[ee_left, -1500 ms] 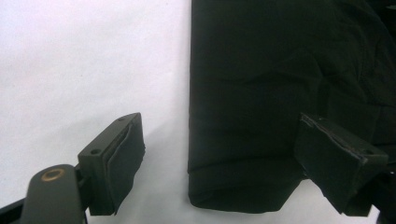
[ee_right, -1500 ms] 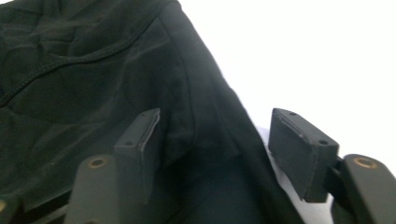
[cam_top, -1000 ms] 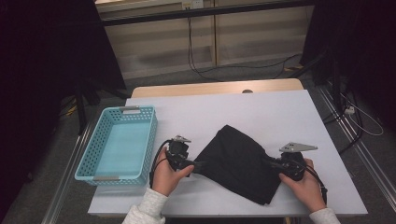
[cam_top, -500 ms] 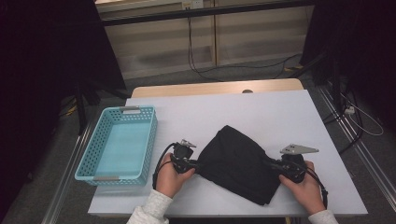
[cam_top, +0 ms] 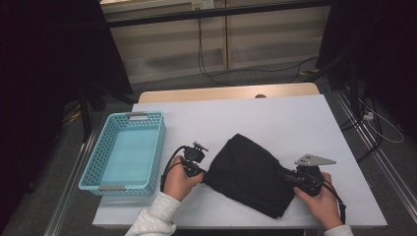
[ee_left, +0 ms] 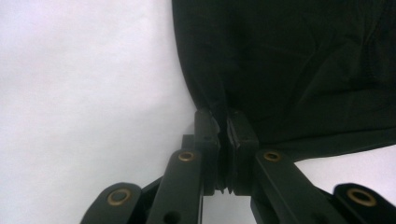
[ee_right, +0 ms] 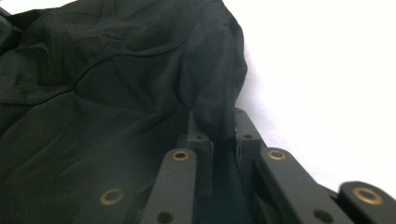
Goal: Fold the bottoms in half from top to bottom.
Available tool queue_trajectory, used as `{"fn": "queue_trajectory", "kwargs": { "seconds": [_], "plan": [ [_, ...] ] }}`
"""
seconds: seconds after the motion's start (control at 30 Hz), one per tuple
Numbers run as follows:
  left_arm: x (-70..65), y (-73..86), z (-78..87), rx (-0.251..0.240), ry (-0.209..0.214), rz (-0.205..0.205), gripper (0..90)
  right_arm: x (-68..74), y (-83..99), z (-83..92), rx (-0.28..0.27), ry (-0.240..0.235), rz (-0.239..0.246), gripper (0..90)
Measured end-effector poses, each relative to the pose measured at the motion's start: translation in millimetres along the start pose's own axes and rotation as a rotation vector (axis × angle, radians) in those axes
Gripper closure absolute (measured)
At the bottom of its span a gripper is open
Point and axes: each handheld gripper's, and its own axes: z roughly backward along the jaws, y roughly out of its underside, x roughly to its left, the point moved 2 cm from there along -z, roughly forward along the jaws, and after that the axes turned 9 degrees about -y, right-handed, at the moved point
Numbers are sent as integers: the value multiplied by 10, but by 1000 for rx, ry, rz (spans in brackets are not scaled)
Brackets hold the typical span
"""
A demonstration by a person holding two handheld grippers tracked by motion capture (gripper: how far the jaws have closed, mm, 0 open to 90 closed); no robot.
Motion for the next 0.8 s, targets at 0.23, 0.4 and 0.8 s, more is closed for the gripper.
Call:
{"fn": "queue_trajectory", "kwargs": {
  "seconds": [0.23, 0.4, 0.8],
  "plan": [
    [68, -73, 89, 48, 11, -18, 850, 11, 1, 17, -7, -10, -3, 815],
    [95, -103, 131, 64, 22, -12, 851, 23, -18, 38, -22, -19, -18, 816],
    [141, -251, 332, 133, -9, -36, 852, 144, -59, 19, -18, -21, 30, 818]
  ]
}}
